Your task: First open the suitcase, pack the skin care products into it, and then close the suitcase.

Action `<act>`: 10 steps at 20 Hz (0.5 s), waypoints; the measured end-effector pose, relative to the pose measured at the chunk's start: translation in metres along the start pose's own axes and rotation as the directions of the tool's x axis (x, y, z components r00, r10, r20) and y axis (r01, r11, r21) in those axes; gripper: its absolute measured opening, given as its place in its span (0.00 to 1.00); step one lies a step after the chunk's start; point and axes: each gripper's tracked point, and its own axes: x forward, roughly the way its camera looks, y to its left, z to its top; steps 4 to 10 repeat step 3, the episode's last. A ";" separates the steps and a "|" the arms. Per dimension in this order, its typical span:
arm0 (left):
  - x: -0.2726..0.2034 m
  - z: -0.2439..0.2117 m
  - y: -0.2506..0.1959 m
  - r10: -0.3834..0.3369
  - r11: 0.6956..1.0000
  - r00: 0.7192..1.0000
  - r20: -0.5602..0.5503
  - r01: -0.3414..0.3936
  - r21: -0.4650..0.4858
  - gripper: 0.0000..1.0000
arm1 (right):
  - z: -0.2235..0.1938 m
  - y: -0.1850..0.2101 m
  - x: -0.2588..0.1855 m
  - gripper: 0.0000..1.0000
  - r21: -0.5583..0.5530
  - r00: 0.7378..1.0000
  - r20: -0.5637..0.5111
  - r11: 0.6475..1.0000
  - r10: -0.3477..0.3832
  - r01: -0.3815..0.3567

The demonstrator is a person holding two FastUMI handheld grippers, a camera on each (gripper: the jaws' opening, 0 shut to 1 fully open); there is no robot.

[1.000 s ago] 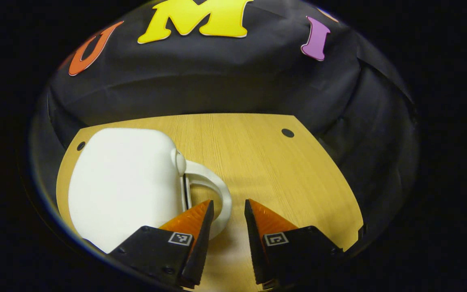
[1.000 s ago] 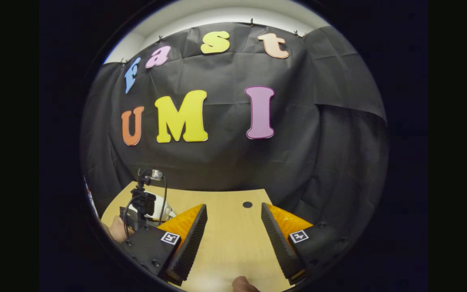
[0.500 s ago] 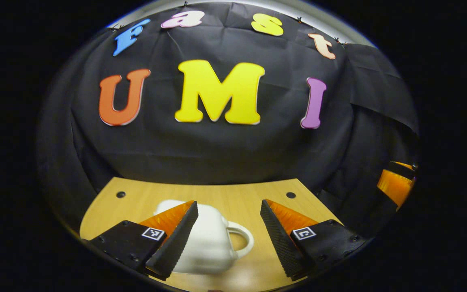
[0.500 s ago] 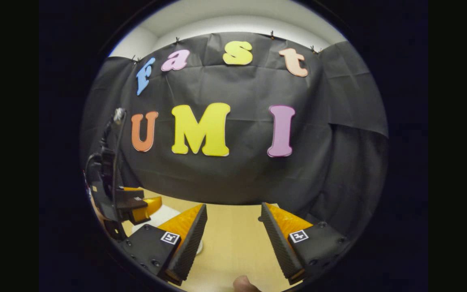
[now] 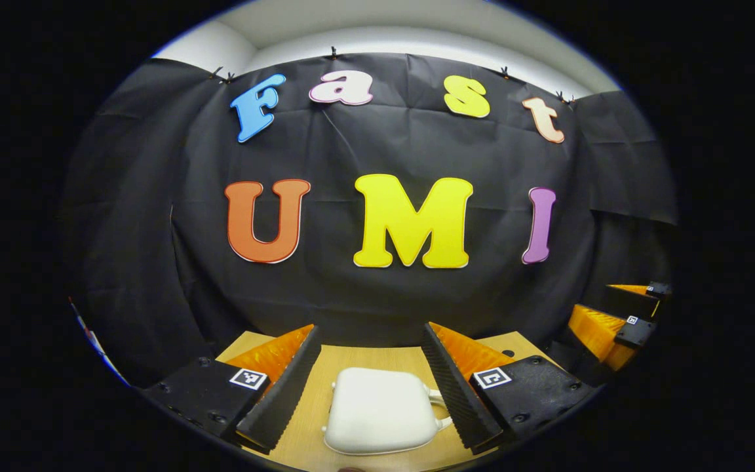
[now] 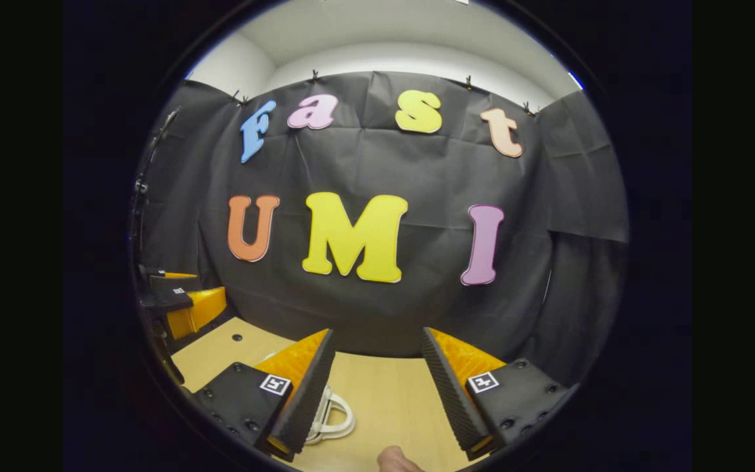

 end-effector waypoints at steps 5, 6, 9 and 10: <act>-0.005 -0.007 0.001 -0.014 0.999 1.000 -0.006 0.014 0.034 0.98 | -0.003 0.015 0.001 0.79 -0.030 1.000 -0.005 0.999 0.014 -0.015; -0.005 -0.007 0.001 -0.014 0.999 1.000 -0.006 0.014 0.034 0.98 | -0.003 0.015 0.001 0.79 -0.030 1.000 -0.005 0.999 0.014 -0.015; -0.005 -0.007 0.001 -0.014 0.999 1.000 -0.006 0.014 0.034 0.98 | -0.003 0.015 0.001 0.79 -0.030 1.000 -0.005 0.999 0.014 -0.015; -0.005 -0.007 0.001 -0.014 0.999 1.000 -0.006 0.014 0.034 0.98 | -0.003 0.015 0.001 0.79 -0.030 1.000 -0.005 0.999 0.014 -0.015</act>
